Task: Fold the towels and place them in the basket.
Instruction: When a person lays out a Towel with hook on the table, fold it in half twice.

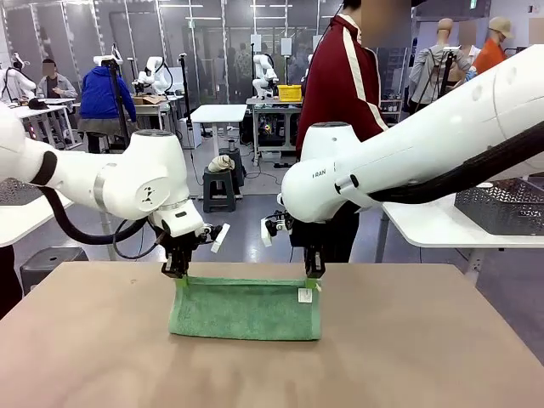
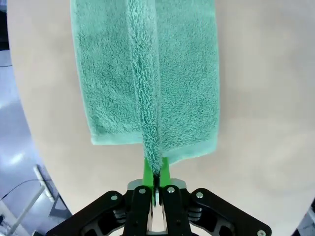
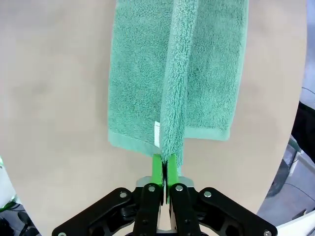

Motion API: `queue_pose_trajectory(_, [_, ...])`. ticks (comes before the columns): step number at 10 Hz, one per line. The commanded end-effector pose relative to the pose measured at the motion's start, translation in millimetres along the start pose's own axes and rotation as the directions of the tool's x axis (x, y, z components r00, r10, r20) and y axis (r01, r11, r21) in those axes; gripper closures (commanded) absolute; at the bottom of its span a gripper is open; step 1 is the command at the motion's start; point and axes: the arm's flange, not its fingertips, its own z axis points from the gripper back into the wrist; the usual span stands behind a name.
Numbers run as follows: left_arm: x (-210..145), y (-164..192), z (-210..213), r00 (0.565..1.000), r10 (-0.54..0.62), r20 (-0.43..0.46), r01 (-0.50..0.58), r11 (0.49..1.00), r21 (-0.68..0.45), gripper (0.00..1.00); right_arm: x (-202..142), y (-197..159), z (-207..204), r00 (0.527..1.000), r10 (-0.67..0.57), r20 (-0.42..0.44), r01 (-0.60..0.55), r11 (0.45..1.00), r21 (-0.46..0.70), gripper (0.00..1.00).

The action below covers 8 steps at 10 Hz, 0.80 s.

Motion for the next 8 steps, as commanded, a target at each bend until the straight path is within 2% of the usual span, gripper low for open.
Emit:
queue_pose_trajectory(1, [3,24,-7,1.0,-0.024,0.0,0.024,0.998,-0.061,0.95,-2,-19,-13,1.0,-0.005,-0.02,0.006,0.999,0.034,0.96])
queue_pose_trajectory(4, [2,43,-27,1.0,-0.014,-0.016,0.014,0.998,-0.058,0.95,-9,-40,-41,1.0,-0.006,0.01,0.006,0.998,0.066,0.96])
queue_pose_trajectory(8, [-8,58,-58,1.0,0.005,0.016,-0.004,0.997,-0.071,0.95,-13,-61,-72,1.0,-0.01,-0.003,0.01,0.997,0.071,0.96])
